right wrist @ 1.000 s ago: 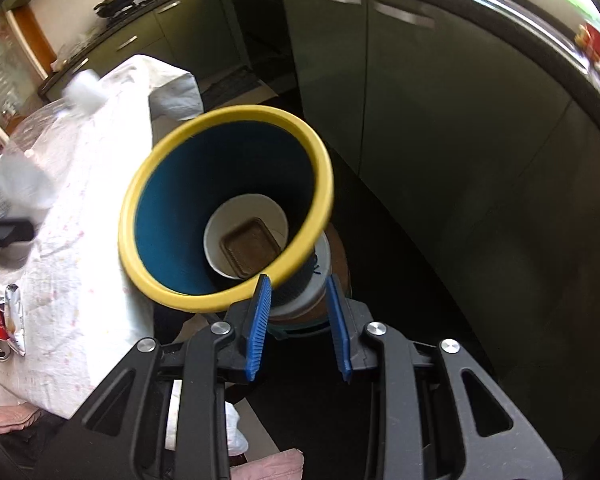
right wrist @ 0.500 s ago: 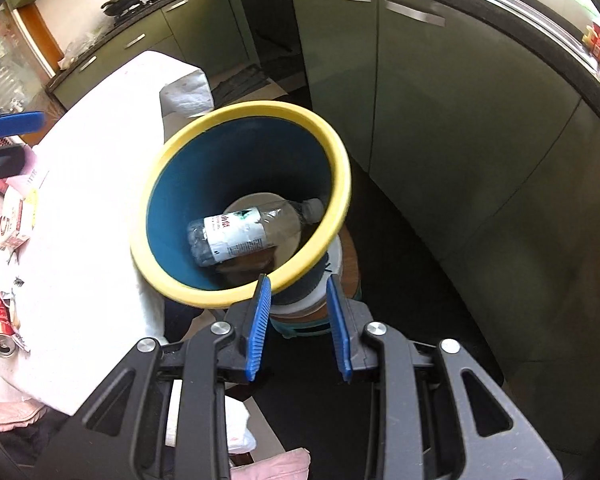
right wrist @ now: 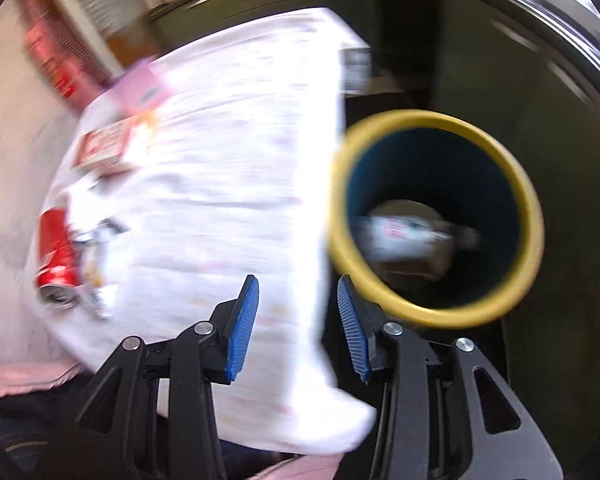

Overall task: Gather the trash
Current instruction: 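Carry the water bottle over the bin and open the left gripper, then grasp the snack wrapper with the right gripper, then carry the snack wrapper over the bin and open the right gripper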

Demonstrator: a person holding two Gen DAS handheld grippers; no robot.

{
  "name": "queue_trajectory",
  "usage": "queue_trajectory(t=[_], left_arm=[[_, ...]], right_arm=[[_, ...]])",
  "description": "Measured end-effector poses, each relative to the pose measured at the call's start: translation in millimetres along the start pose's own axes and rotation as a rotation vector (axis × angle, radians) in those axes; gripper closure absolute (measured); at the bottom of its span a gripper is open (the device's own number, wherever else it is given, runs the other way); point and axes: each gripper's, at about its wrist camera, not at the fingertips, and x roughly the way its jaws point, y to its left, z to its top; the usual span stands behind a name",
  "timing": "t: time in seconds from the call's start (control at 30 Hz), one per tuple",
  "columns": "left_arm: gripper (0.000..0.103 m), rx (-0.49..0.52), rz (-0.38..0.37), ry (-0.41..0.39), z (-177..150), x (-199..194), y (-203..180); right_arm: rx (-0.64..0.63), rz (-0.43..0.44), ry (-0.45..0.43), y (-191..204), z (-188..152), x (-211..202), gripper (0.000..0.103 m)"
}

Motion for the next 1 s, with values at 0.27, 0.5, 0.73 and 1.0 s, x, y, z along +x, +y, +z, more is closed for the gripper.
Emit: queue_trajectory(t=[0.27, 0.5, 0.73, 1.0], left_arm=[[0.005, -0.135, 0.083, -0.019, -77, -39, 76], [0.005, -0.140, 0.105, -0.037, -102, -46, 87], [0.005, -0.108, 0.100, -0.051, -112, -47, 87], [0.005, -0.099, 0.089, -0.063, -124, -56, 90]], right_arm=[[-0.075, 0.222, 0.145, 98, 30, 34, 0.059], [-0.039, 0.187, 0.261, 146, 30, 57, 0.039], [0.004, 0.057, 0.303, 171, 38, 76, 0.039], [-0.048, -0.065, 0.331, 199, 45, 96, 0.065]])
